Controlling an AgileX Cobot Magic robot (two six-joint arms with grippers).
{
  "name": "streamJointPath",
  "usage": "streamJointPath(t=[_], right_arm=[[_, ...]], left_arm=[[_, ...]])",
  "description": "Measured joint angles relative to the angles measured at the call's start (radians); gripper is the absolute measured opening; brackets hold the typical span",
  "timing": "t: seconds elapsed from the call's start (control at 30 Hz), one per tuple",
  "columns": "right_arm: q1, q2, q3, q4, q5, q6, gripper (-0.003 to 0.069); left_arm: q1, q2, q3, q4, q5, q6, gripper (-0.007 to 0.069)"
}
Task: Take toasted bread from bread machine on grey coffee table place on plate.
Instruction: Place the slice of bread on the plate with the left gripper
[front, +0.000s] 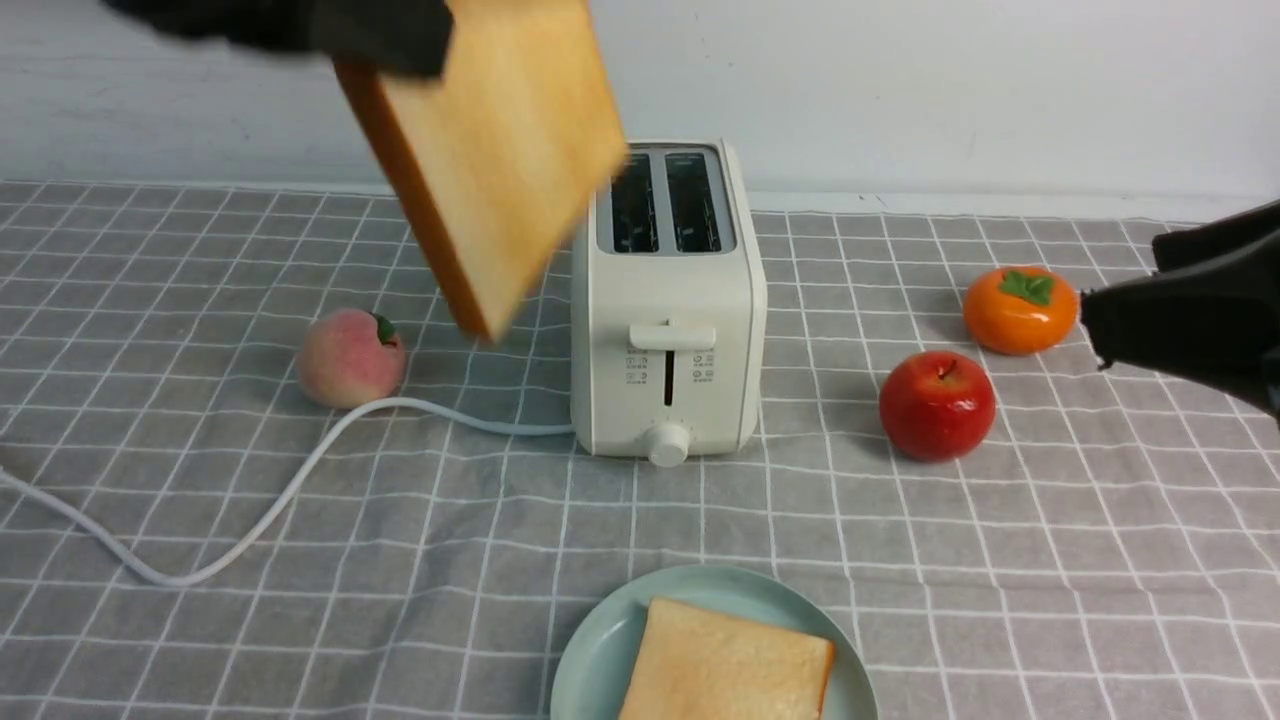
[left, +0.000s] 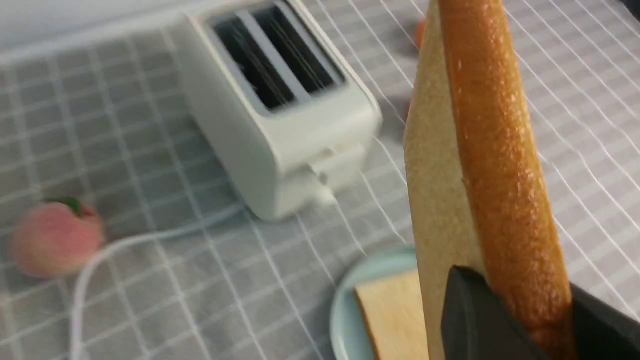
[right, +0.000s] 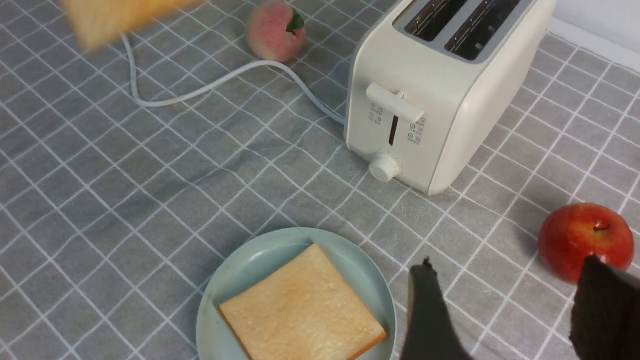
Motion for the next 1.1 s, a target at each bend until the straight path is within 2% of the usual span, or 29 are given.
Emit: streamJointPath(t=[0.1, 0.13, 0.17, 0.23, 0.27, 0.3, 0.33, 0.37, 0.4, 0.43, 0.47, 0.6, 0.7, 0.77, 0.83, 0.87, 0.9, 0.97, 1.03, 1.07, 1.1], right_arm=[[0.000, 0.000, 0.000, 0.023, 0.004, 0.000, 0.0351], [0.000, 0.000, 0.000, 0.040, 0.011, 0.000, 0.0330], [0.000, 0.000, 0.000, 0.046, 0.013, 0.000, 0.0321], [0.000, 0.000, 0.000, 0.049, 0.015, 0.000, 0.0313], [0.000, 0.000, 0.000, 0.053, 0.019, 0.000, 0.0307], [0.000, 0.000, 0.000, 0.054, 0.019, 0.000, 0.0304], [0.000, 0.000, 0.000, 0.055, 0.019, 0.000, 0.0304], [0.000, 0.000, 0.000, 0.056, 0.019, 0.000, 0.0304], [0.000, 0.000, 0.000, 0.058, 0.020, 0.000, 0.0302], [0.000, 0.000, 0.000, 0.058, 0.021, 0.000, 0.0302], [0.000, 0.000, 0.000, 0.062, 0.020, 0.000, 0.0301], [0.000, 0.000, 0.000, 0.062, 0.022, 0.000, 0.0301], [0.000, 0.000, 0.000, 0.062, 0.022, 0.000, 0.0301], [0.000, 0.000, 0.000, 0.062, 0.022, 0.000, 0.0301], [0.000, 0.000, 0.000, 0.062, 0.022, 0.000, 0.0301], [0.000, 0.000, 0.000, 0.062, 0.022, 0.000, 0.0301], [0.000, 0.000, 0.000, 0.062, 0.022, 0.000, 0.0301], [0.000, 0.000, 0.000, 0.065, 0.022, 0.000, 0.0301], [0.000, 0.000, 0.000, 0.066, 0.022, 0.000, 0.0301], [0.000, 0.000, 0.000, 0.066, 0.022, 0.000, 0.0301], [0.000, 0.000, 0.000, 0.066, 0.022, 0.000, 0.0300]], left_arm=[[0.000, -0.027, 0.194, -0.171, -0.068, 0.126, 0.0101], [-0.001, -0.023, 0.341, -0.300, -0.156, 0.196, 0.0101], [-0.001, -0.011, 0.430, -0.377, -0.226, 0.242, 0.0101], [-0.001, 0.009, 0.530, -0.470, -0.302, 0.296, 0.0101], [-0.001, 0.042, 0.640, -0.605, -0.442, 0.380, 0.0101], [-0.001, 0.067, 0.694, -0.697, -0.510, 0.437, 0.0101], [-0.001, 0.094, 0.737, -0.789, -0.566, 0.502, 0.0101], [-0.001, 0.105, 0.752, -0.825, -0.585, 0.516, 0.0101], [-0.001, 0.154, 0.796, -0.969, -0.638, 0.626, 0.0101], [-0.001, 0.161, 0.800, -0.986, -0.650, 0.639, 0.0101], [-0.001, 0.221, 0.825, -1.134, -0.683, 0.749, 0.0101], [-0.001, 0.322, 0.833, -1.330, -0.721, 0.888, 0.0101], [-0.001, 0.346, 0.833, -1.350, -0.730, 0.916, 0.0132], [-0.001, 0.350, 0.833, -1.327, -0.734, 0.926, 0.0217], [-0.001, 0.348, 0.833, -1.310, -0.738, 0.927, 0.0269], [-0.001, 0.338, 0.833, -1.270, -0.748, 0.929, 0.0365], [-0.001, 0.337, 0.833, -1.266, -0.748, 0.929, 0.0378], [-0.001, 0.294, 0.835, -1.198, -0.775, 0.919, 0.0558], [0.004, 0.246, 0.835, -1.138, -0.791, 0.887, 0.0628], [0.004, 0.239, 0.835, -1.130, -0.792, 0.883, 0.0633], [0.025, 0.176, 0.836, -1.054, -0.786, 0.823, 0.0655]])
